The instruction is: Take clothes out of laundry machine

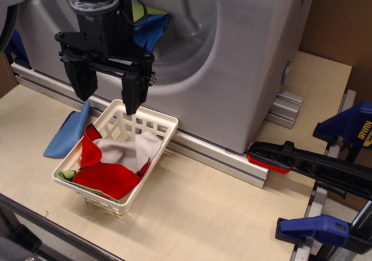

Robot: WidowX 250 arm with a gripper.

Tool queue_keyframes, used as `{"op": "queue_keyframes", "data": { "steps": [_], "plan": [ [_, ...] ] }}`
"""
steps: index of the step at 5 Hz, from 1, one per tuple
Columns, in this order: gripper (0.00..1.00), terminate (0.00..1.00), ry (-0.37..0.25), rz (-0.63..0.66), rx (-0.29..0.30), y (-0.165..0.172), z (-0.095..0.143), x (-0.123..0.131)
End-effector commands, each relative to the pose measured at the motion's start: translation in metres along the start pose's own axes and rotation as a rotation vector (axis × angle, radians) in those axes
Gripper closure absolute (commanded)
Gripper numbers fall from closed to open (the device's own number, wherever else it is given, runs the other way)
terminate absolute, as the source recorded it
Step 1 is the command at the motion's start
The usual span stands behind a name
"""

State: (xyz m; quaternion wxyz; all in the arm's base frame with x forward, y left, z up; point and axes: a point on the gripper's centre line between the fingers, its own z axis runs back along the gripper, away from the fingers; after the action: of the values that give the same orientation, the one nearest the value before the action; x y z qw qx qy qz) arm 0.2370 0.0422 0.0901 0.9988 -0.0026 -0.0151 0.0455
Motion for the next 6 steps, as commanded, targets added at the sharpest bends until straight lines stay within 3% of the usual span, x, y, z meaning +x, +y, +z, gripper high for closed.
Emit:
{"op": "queue_keyframes", "data": {
  "steps": [1,2,3,4,6],
  "plan": [
    [0.0,0.0,0.0,0.0,0.0,0.0,0.0,0.0],
    [0.0,0.0,-0.06,-0.045,0.11,0.028,-0.022,-0.007],
    [0.0,0.0,-0.114,-0.069,0.152,0.038,-0.025,0.005],
    [0.0,0.0,-0.192,-0.099,0.176,0.044,-0.021,0.022],
    [0.0,0.0,-0.346,-0.126,0.138,0.055,0.01,0.065]
  ]
}}
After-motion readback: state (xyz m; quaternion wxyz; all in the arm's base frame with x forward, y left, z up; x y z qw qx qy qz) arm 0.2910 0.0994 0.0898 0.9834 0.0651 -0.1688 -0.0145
